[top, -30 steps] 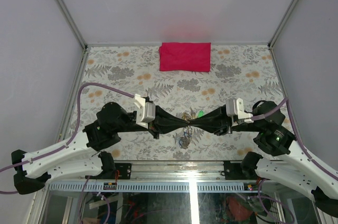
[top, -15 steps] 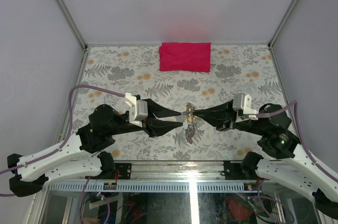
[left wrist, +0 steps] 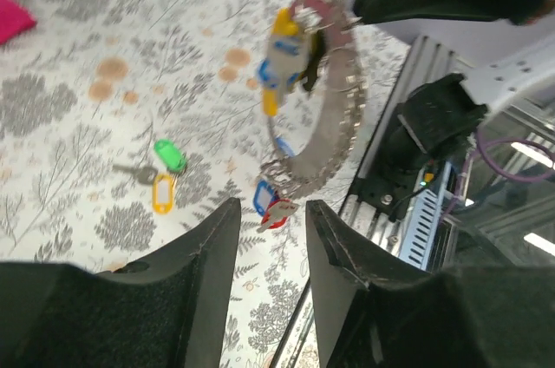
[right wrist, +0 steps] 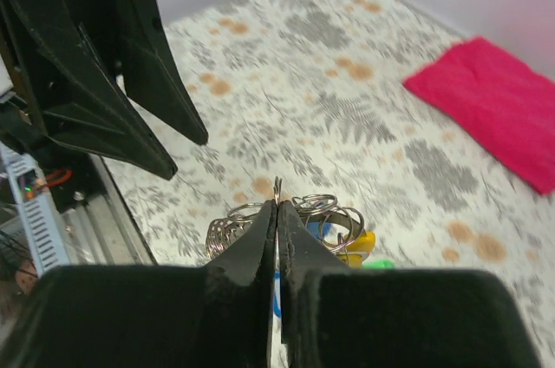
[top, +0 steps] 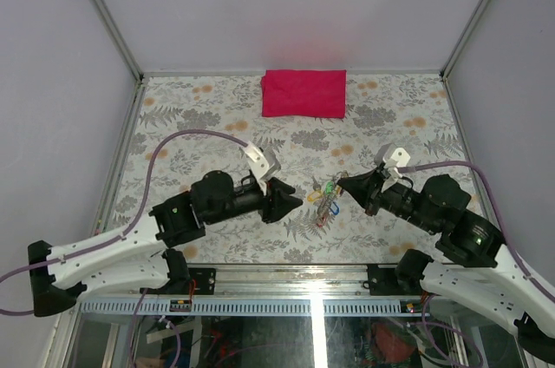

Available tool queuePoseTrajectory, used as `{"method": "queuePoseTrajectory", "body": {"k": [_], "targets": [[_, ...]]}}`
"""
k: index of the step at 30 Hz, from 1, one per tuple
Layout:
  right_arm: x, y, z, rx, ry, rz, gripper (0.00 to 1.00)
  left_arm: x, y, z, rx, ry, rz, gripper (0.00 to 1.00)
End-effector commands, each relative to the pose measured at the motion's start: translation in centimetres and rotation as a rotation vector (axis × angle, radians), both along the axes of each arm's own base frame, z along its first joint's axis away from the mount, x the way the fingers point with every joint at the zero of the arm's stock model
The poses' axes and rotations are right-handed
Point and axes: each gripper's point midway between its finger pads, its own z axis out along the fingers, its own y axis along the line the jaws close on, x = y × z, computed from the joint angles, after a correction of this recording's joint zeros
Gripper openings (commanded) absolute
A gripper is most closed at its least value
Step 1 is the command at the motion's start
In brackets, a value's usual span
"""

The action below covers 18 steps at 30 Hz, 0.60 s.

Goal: Put the keys on the keyring

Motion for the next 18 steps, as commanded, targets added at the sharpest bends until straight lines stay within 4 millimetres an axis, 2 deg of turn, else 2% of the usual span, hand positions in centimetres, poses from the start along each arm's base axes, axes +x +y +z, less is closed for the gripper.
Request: {"method": "queuePoseTrajectory", "body": {"k": [1,6,12,18], "targets": [[1.1,-3.6,0.7,-0.002,0.029,-0.188,0.00,2.9,0.2,-2.8,0.038,0.118,0.166,0.38],[1.1,-5.6,0.0,-0.029,0.086,-0.275,0.00,5.1,-1.7,-6.2,0.119,0.190,0.194,0.40],[1.2,-9.2,0.3,-0.068,0.129,-0.425,0.00,7.8,-4.2,-11.1,0.269,0.221,0.214,0.42],[0.6,-10.0,1.0,-0.033,0.133,-0.435,0.00,10.3,-7.3,-14.6,0.391,0.233,0.201,0.43]]}}
